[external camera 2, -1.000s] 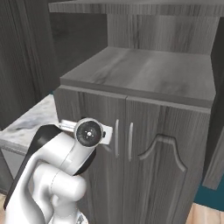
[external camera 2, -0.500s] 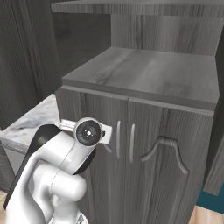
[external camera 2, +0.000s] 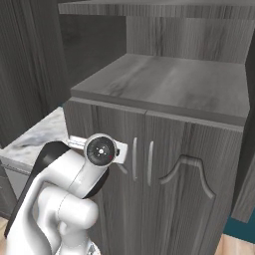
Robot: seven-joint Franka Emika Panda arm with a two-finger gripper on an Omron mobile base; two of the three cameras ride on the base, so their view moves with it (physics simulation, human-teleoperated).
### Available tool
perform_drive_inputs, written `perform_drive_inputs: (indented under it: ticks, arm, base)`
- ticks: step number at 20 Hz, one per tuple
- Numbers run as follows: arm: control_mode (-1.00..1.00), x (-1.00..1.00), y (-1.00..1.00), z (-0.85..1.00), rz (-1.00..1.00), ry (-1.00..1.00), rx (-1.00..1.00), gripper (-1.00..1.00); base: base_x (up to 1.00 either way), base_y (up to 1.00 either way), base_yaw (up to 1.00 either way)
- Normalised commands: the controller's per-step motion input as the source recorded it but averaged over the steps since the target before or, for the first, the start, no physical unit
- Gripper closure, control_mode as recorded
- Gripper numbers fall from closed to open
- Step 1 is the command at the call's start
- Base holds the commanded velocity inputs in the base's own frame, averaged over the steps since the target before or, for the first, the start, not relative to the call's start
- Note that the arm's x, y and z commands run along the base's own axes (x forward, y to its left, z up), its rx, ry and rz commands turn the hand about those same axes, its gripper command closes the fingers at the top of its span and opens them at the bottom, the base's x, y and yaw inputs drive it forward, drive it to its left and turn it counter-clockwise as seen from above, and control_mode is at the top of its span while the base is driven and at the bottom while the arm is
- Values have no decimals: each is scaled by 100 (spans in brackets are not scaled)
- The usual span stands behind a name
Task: Pick the beer, boxed drink from the counter and place them in the open cabinet.
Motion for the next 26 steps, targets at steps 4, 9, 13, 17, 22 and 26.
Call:
perform_drive_inputs:
  ticks: [4, 9, 13, 17, 22, 26]
  arm:
    - [-100, -20, 0, 17, 0, -8, 0, 100]
    - [-100, -28, -7, 36, 0, -6, 0, 100]
    - [-100, -29, -18, 50, 0, -4, 0, 100]
    - [-100, -20, -26, 60, 0, -1, -1, 100]
    - [-100, -1, -11, 76, -1, 0, -6, 100]
    - [-100, 0, 0, 67, -3, 0, -9, 100]
  base:
    - [0, 0, 0]
    - [0, 0, 0]
    - [0, 0, 0]
    - [0, 0, 0]
    - [0, 0, 0]
    - [0, 0, 0]
